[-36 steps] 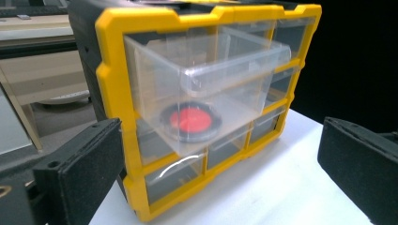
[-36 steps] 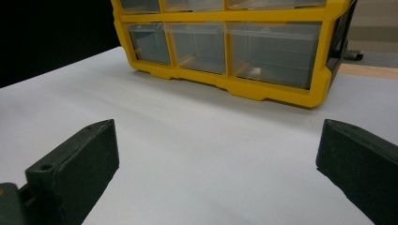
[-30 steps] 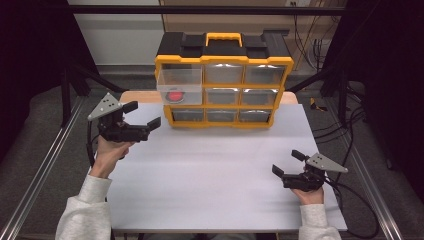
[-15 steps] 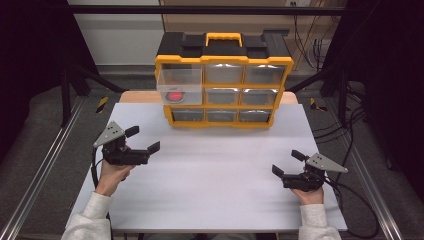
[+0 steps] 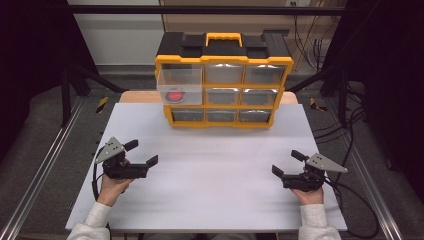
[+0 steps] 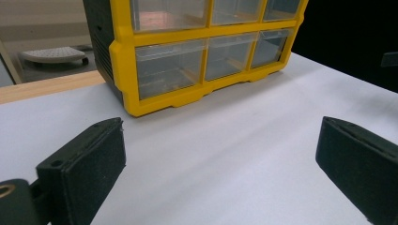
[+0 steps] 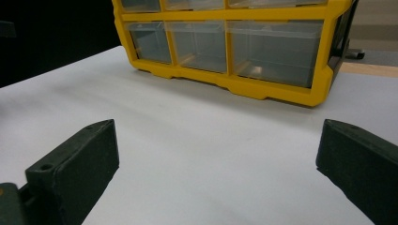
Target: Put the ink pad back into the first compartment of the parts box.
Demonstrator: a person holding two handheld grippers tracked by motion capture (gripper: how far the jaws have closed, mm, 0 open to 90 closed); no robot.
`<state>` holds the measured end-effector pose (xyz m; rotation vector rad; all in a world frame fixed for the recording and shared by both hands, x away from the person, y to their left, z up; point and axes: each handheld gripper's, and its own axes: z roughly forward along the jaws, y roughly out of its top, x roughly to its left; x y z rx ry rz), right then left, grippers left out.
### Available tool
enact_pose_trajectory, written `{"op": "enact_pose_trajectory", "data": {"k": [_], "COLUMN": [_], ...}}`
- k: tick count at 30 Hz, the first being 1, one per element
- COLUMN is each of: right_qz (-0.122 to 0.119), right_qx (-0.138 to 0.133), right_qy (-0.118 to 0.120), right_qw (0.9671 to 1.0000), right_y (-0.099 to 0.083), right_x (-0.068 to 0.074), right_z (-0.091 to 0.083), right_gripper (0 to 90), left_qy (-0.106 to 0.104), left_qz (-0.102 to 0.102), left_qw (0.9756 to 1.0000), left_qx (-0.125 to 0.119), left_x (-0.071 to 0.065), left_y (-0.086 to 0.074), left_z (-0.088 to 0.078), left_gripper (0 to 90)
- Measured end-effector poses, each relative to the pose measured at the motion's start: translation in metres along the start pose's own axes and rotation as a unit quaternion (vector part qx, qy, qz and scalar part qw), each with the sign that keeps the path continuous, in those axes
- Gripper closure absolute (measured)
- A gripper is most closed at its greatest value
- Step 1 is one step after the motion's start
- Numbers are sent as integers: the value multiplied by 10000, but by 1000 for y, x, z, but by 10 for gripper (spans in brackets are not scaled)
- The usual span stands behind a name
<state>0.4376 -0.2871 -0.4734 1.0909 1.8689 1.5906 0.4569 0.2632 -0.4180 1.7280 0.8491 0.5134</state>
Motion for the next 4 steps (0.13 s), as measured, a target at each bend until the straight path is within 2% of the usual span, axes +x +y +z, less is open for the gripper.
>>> {"op": "enact_pose_trajectory", "data": {"k": [4], "right_qz": [-17], "right_qx": [5], "right_qy": [6], "right_qw": [10000], "right_y": [0], "right_x": [0], "right_z": [0], "right_gripper": [3], "left_qy": [57], "left_qz": [23], "left_qw": [10000], "left_qx": [54], "left_x": [1], "left_y": [-4], "left_z": [-1], "left_gripper": [17]}}
